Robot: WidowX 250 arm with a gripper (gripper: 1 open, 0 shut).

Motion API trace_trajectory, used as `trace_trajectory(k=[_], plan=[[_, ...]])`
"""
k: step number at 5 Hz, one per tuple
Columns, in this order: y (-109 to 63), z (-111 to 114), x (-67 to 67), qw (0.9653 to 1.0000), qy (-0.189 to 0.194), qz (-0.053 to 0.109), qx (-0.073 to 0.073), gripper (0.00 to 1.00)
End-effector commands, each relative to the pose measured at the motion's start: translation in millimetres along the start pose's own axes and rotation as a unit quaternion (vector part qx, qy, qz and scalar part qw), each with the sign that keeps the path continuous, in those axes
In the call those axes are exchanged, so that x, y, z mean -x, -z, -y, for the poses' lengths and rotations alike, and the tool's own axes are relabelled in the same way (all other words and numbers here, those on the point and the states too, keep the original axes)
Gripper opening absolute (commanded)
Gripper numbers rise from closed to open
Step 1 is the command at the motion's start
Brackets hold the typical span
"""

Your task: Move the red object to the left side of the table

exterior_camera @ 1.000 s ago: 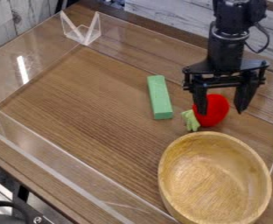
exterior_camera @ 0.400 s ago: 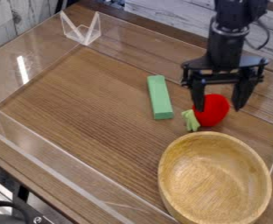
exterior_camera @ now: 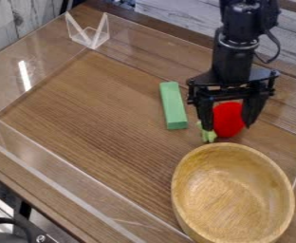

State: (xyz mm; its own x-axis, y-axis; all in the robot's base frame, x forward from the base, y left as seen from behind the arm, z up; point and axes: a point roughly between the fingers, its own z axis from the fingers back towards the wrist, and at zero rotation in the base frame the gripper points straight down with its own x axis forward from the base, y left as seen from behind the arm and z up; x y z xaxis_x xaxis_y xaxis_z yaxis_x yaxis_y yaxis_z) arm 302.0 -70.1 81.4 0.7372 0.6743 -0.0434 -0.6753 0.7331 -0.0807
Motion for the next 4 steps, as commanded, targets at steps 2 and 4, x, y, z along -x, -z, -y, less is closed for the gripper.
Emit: trace_trajectory(k=[2,4], plan=[[-23.6,24.0,-4.4,0.9996,0.007,0.021,0.015,1.00],[-10.5,19.9,8.1,0.9975,0.068,0.015,-0.010,1.00]])
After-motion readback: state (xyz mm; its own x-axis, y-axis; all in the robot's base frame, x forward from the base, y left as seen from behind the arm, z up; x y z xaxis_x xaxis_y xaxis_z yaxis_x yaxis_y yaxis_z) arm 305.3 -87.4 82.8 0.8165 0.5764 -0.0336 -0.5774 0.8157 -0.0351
